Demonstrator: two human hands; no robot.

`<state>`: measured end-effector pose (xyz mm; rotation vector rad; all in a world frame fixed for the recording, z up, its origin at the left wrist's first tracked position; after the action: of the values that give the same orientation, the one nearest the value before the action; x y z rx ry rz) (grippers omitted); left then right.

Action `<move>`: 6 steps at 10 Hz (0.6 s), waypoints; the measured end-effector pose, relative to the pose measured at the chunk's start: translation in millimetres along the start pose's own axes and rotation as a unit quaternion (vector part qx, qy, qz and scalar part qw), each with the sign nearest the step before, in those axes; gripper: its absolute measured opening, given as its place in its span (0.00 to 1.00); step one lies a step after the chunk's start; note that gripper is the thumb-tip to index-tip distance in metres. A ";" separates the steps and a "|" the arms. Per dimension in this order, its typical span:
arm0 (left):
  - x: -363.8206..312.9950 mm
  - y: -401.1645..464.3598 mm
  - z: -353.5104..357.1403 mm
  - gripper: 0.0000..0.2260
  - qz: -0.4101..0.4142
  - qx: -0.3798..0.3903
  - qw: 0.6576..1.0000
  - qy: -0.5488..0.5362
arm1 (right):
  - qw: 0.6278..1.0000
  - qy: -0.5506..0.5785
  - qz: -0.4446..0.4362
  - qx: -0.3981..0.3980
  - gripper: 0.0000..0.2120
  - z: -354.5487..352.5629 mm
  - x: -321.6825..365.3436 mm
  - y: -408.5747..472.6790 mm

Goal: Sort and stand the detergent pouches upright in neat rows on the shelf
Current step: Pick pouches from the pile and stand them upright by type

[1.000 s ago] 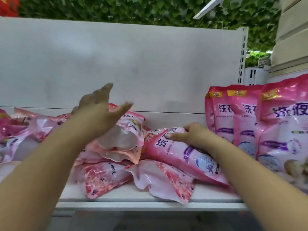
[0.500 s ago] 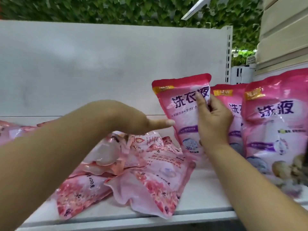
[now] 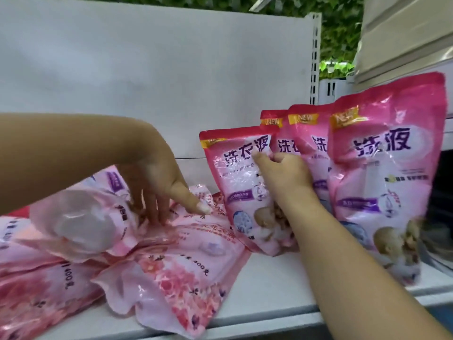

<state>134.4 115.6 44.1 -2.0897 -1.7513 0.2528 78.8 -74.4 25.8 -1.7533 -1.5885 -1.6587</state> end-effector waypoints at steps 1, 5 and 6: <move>-19.0 -4.8 -10.8 0.30 0.020 0.041 0.999 0.025 | 0.998 -0.016 -0.032 -0.042 0.23 -2.7 3.7 -3.5; -34.0 66.1 1.3 0.43 0.161 -0.152 0.968 0.118 | 0.977 0.104 -0.118 -0.145 0.23 -6.3 2.6 -9.4; -36.9 74.8 -0.3 0.45 0.157 -0.141 0.966 0.150 | 0.978 0.105 -0.114 -0.137 0.23 -5.6 1.5 -6.6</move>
<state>194.6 69.6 9.2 -2.4538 -1.3380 -0.2308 70.0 -75.5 25.7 -1.4906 -1.5726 -2.1820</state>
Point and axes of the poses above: each hand's wrist, its own y-axis towards the middle knuckle, its own z-axis out of the palm, x = y × z, the point moved 3 cm from there along y, towards the middle knuckle, and after that the axes turned 4 degrees about z, right-handed, at the moved point
